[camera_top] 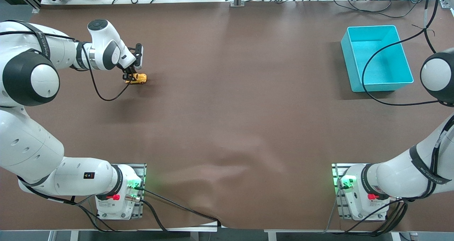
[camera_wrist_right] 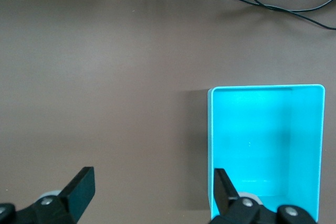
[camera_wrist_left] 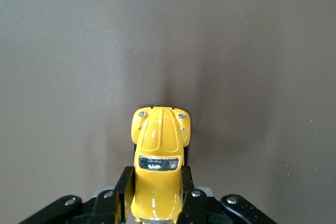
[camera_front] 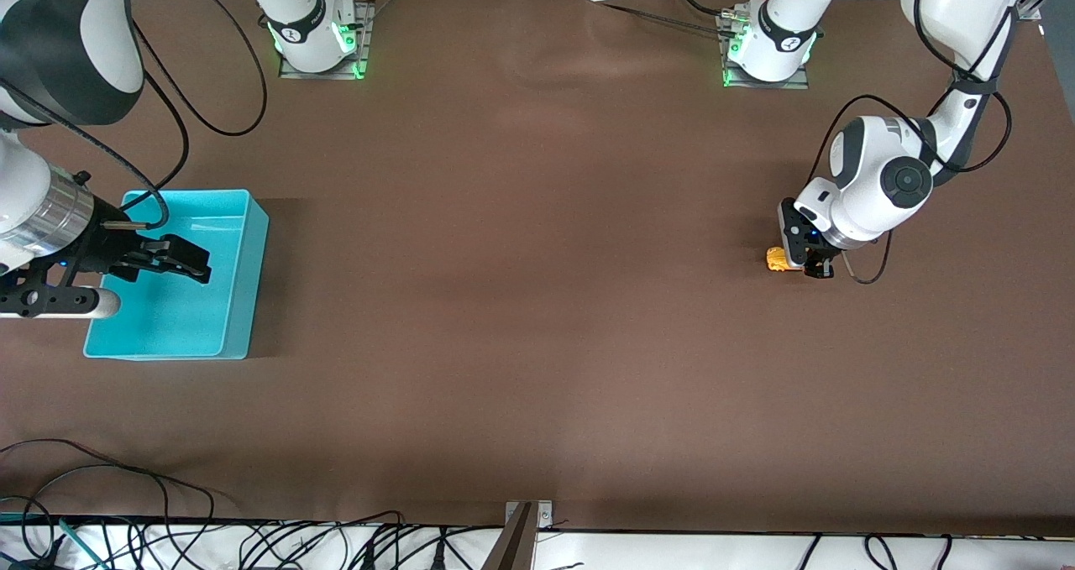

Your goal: Wind up and store yellow beetle car

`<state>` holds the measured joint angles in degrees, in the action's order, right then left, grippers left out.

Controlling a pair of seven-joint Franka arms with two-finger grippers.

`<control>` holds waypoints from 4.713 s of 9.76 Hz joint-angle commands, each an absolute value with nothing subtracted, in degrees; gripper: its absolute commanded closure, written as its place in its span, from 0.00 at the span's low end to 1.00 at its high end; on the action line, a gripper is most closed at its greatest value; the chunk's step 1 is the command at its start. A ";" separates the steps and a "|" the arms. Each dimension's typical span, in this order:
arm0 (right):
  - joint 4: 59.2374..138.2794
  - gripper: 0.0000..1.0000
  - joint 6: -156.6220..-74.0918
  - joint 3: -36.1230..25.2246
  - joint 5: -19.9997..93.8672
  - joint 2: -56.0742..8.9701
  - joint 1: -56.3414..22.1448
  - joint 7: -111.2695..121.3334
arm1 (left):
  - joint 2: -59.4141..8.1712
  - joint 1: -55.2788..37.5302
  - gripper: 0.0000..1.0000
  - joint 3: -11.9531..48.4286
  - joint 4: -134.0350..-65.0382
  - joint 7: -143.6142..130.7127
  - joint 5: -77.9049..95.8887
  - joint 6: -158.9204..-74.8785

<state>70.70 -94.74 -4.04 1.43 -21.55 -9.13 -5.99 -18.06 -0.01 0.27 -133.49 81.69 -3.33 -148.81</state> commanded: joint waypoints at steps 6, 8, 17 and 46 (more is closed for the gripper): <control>71.02 0.00 -94.31 -3.96 1.67 -21.18 -9.05 -6.42 | -20.74 2.55 1.00 -1.66 -133.51 85.60 -4.13 -149.06; 71.02 0.00 -94.31 -3.96 1.67 -21.18 -9.05 -6.50 | -20.92 2.37 1.00 -3.68 -133.33 91.28 -3.78 -149.06; 71.02 0.00 -94.66 -3.96 1.67 -21.36 -9.05 -6.50 | -22.59 3.25 1.00 -12.30 -133.07 100.55 -3.95 -151.96; 70.75 0.00 -94.31 -3.69 5.00 -21.00 -9.58 -5.11 | 2.61 0.71 0.00 -10.90 -129.74 95.89 -3.34 -137.91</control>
<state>70.66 -94.79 -3.72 3.50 -21.41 -9.69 -5.92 -1.92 1.96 -11.22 -129.74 96.11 -3.32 -140.65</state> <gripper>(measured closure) 0.000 0.000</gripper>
